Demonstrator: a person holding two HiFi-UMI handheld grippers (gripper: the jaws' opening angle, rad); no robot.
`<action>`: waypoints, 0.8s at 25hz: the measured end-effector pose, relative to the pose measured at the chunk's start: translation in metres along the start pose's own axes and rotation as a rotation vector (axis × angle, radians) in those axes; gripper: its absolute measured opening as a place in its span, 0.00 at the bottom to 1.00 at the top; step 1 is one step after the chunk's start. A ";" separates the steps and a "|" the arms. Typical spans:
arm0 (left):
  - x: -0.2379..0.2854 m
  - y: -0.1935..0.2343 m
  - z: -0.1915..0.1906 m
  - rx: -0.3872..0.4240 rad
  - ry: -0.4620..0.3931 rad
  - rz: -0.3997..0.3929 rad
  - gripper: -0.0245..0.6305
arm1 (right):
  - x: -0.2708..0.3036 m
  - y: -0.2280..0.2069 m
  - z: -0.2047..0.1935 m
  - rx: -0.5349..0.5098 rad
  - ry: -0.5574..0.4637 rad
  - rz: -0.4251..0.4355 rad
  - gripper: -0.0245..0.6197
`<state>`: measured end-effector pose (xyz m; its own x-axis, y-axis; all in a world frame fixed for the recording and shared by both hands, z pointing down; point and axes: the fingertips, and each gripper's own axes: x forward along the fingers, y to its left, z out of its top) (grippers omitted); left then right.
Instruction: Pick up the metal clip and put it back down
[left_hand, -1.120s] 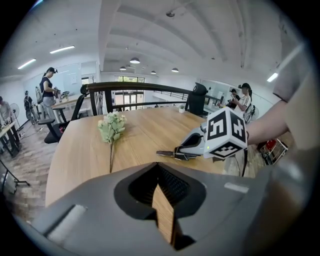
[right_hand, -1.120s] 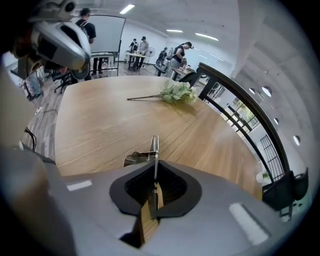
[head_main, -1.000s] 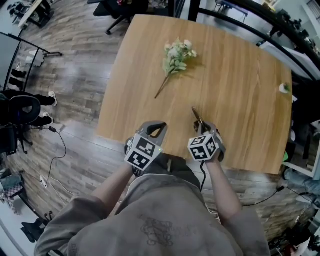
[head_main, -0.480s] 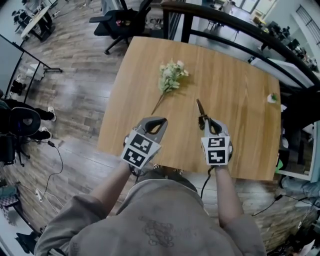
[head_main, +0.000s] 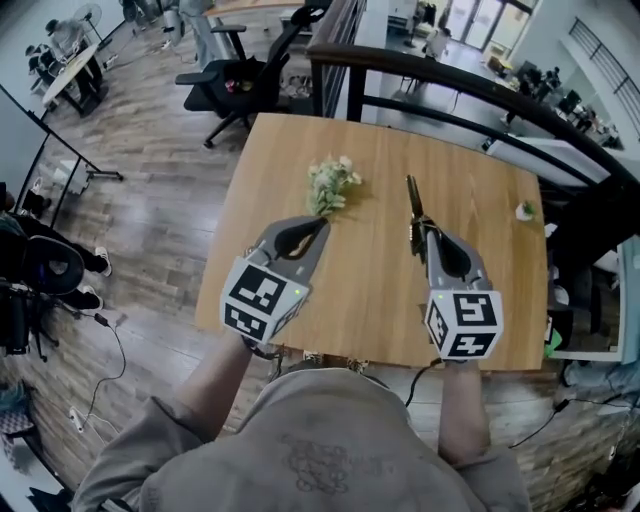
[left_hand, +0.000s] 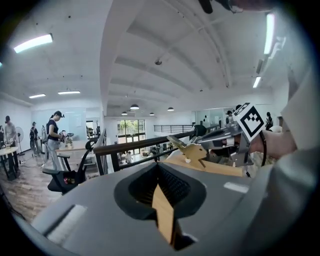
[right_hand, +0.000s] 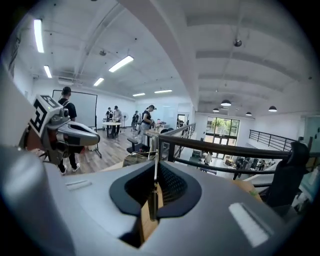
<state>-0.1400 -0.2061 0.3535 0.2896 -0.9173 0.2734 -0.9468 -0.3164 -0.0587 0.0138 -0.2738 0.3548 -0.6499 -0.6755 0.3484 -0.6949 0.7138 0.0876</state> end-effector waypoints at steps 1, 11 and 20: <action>-0.004 0.000 0.010 0.006 -0.020 0.003 0.04 | -0.009 -0.002 0.010 0.014 -0.030 -0.001 0.06; -0.040 -0.011 0.066 -0.017 -0.184 0.016 0.04 | -0.097 -0.027 0.053 0.110 -0.224 -0.071 0.06; -0.036 -0.027 0.068 -0.042 -0.173 -0.022 0.04 | -0.125 -0.034 0.038 0.104 -0.201 -0.097 0.06</action>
<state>-0.1152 -0.1813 0.2796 0.3269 -0.9393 0.1043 -0.9439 -0.3300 -0.0132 0.1070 -0.2204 0.2730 -0.6195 -0.7707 0.1491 -0.7783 0.6278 0.0115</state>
